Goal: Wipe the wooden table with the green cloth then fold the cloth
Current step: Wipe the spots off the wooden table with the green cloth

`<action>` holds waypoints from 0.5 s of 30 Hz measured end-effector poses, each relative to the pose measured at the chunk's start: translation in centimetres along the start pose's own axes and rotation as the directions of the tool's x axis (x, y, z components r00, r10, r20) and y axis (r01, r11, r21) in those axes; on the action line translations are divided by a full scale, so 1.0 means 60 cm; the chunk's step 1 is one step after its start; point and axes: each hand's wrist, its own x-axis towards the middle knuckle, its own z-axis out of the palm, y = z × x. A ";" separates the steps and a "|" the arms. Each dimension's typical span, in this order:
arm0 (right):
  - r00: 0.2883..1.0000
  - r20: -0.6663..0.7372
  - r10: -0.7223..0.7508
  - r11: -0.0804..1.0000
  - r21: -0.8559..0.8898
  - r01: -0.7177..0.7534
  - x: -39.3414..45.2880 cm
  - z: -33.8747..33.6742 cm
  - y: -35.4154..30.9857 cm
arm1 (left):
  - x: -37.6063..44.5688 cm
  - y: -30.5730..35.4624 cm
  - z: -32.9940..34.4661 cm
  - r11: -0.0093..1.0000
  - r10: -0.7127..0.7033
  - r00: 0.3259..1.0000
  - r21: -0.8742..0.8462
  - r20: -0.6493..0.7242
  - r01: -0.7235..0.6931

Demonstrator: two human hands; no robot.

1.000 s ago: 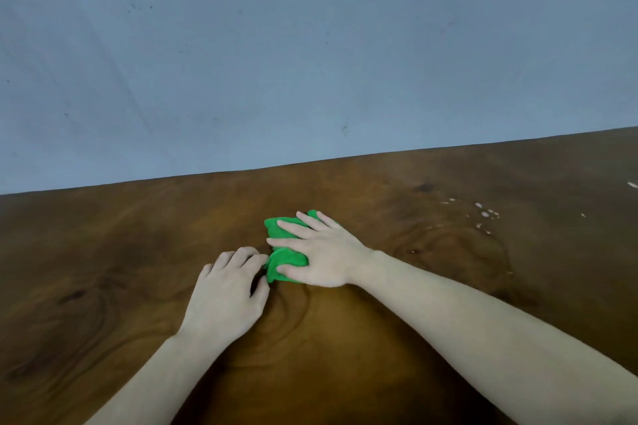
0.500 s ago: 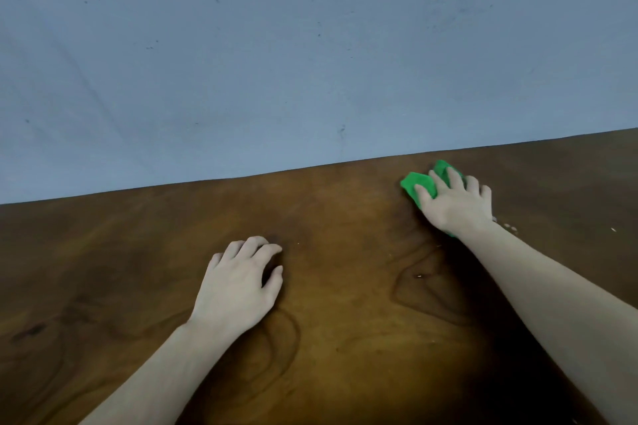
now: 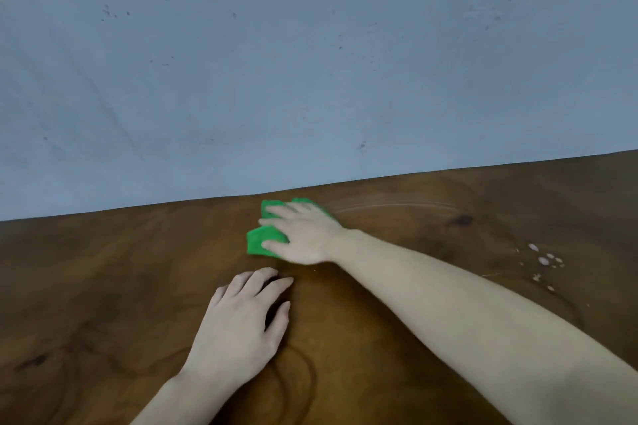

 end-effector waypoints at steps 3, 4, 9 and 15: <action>0.996 0.027 -0.080 0.997 -0.009 0.080 0.003 -0.004 0.008 | 0.003 0.001 -0.002 1.000 -0.005 1.000 0.026 0.014 0.005; 0.997 0.031 -0.066 0.998 -0.020 0.066 -0.002 -0.009 0.026 | 0.004 0.002 -0.003 0.999 -0.006 1.000 0.035 0.017 0.006; 0.982 0.018 0.186 0.983 0.001 -0.186 -0.071 -0.031 0.164 | 0.006 0.008 -0.004 0.997 -0.028 1.000 0.075 0.013 0.027; 0.751 -0.076 0.656 0.755 0.094 -0.649 -0.233 -0.027 0.340 | 0.002 0.017 -0.008 0.998 -0.039 0.999 0.058 0.024 0.038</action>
